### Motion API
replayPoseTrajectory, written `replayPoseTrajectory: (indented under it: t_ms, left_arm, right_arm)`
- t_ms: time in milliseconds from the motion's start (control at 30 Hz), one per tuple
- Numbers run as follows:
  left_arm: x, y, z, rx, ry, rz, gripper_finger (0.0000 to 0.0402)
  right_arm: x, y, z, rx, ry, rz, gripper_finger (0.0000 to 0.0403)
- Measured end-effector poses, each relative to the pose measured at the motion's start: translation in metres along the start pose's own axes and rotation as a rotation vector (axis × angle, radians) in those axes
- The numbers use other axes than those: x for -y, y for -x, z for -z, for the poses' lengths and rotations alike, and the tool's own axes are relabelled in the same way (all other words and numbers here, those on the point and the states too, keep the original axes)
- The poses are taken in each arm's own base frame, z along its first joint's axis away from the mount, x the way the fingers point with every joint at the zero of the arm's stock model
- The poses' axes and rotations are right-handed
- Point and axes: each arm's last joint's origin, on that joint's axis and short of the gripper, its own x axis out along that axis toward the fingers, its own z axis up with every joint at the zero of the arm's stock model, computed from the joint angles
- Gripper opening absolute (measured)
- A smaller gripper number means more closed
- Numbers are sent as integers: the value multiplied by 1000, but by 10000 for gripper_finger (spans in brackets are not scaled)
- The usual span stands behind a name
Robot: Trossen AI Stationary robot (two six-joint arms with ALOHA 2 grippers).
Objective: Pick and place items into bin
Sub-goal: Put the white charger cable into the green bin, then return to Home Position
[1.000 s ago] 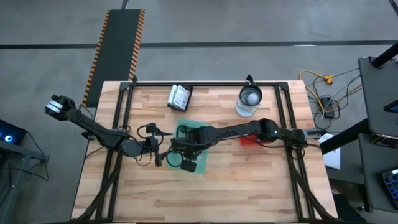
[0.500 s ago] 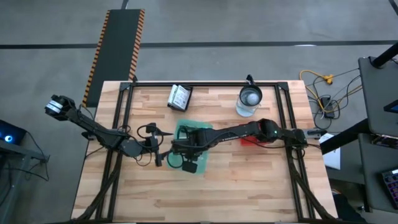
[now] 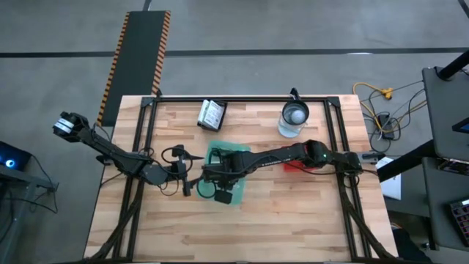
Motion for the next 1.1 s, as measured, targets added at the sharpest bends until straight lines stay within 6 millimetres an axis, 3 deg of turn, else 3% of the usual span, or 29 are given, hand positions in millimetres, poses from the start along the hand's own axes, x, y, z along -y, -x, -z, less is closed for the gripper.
replayPoseTrajectory:
  t_ms: [567,1100]
  left_arm:
    - [0,0,0,0,0,0,308]
    - [-1,1,-1,3,-1,0,308]
  right_arm:
    - [0,0,0,3,7,4,190]
    - [-12,11,-4,74,113,-12,198]
